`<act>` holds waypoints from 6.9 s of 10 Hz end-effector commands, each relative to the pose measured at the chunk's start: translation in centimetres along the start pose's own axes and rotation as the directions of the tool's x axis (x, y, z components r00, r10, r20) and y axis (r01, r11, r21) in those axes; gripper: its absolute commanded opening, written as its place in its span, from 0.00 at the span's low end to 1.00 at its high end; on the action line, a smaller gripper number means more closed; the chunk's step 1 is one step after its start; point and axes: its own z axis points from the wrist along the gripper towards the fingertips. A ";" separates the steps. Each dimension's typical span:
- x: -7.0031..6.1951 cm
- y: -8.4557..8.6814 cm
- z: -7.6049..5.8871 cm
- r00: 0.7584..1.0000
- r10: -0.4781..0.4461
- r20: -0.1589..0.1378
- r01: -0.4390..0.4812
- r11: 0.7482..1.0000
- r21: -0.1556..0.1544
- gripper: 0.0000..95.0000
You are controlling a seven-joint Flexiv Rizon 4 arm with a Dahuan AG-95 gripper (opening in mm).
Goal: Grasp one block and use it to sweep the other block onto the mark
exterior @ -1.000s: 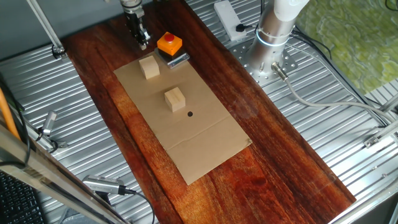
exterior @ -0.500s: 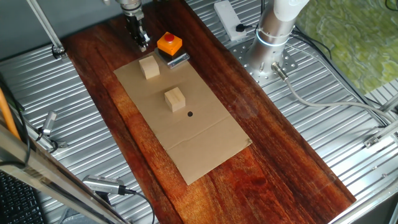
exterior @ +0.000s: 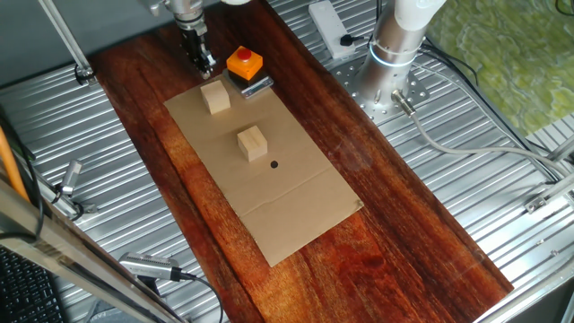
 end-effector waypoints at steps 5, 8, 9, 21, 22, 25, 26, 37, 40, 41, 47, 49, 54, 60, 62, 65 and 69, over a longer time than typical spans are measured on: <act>-0.2 0.2 1.3 1.000 0.002 0.003 -0.002 1.000 -0.001 0.00; -0.5 0.4 1.5 1.000 0.008 0.004 -0.008 1.000 -0.005 0.00; -0.6 0.6 1.7 1.000 0.010 0.004 -0.009 1.000 -0.006 0.00; -1.6 4.6 2.3 0.997 0.077 0.001 -0.077 0.997 -0.015 0.00; -1.7 5.0 2.2 0.997 0.082 0.000 -0.082 0.997 -0.016 0.00; -2.6 7.2 1.6 0.994 0.106 -0.010 -0.106 0.994 -0.016 0.00; -3.0 8.1 1.5 0.993 0.115 -0.012 -0.115 0.993 -0.014 0.00; -3.6 8.7 1.8 0.995 0.097 -0.008 -0.098 0.995 -0.006 0.00; -3.6 8.7 1.8 0.995 0.102 -0.016 -0.102 0.995 -0.007 0.00; -3.6 8.7 1.8 0.995 0.102 -0.015 -0.102 0.995 -0.009 0.00; -3.6 8.7 1.8 1.000 0.021 -0.015 -0.021 1.000 -0.020 0.00; -3.6 8.7 1.8 0.999 -0.033 -0.008 0.033 0.999 -0.031 0.00; -3.6 8.7 1.8 0.999 -0.051 -0.007 0.050 0.998 -0.043 0.00; -1.8 10.2 2.5 0.999 -0.036 0.000 0.036 0.998 -0.053 0.00; -1.2 11.0 3.0 1.000 -0.021 0.005 0.021 0.998 -0.056 0.00; -0.6 12.0 3.4 1.000 0.008 0.007 -0.007 0.998 -0.064 0.00; -0.2 13.1 3.9 0.998 0.067 0.009 -0.066 0.994 -0.088 0.00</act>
